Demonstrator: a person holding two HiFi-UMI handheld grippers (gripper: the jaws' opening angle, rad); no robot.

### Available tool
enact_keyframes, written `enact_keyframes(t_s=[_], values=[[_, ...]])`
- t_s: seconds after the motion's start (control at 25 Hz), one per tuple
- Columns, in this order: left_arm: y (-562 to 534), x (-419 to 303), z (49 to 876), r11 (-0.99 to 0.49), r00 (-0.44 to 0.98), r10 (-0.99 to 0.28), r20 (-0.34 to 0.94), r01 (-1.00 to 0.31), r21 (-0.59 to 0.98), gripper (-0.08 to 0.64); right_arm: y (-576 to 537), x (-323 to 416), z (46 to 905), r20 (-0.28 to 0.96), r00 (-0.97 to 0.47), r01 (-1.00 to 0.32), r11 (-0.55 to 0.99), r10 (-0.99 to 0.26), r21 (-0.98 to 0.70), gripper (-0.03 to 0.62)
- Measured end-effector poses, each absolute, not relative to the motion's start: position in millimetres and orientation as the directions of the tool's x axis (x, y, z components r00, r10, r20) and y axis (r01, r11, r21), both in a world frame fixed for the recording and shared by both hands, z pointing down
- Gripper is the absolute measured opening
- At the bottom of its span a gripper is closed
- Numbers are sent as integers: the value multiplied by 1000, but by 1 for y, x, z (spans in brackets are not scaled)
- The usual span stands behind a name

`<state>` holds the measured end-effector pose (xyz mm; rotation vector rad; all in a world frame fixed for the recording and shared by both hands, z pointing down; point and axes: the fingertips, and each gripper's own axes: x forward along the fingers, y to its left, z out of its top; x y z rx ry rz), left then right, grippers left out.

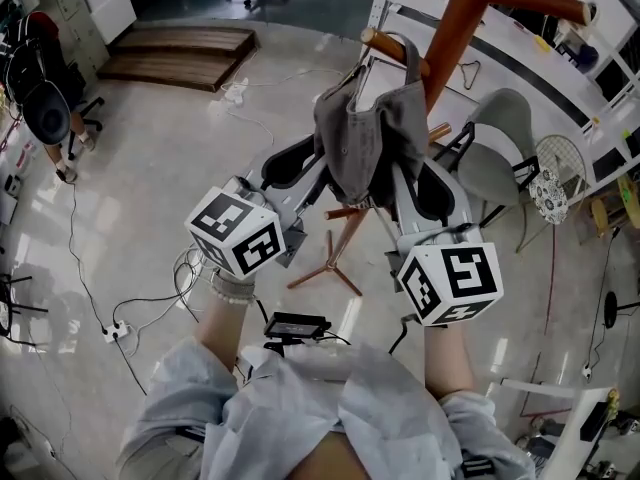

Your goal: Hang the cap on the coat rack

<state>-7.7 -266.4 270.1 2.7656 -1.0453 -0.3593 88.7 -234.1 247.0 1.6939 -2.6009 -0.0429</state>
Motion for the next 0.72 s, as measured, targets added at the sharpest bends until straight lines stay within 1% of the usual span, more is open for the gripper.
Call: enact_keyframes(t_s=[0.72], values=[[-266, -6, 271, -753, 740, -654, -155, -618, 225, 112, -232, 92, 253, 10, -383, -923, 383, -924, 29, 86]])
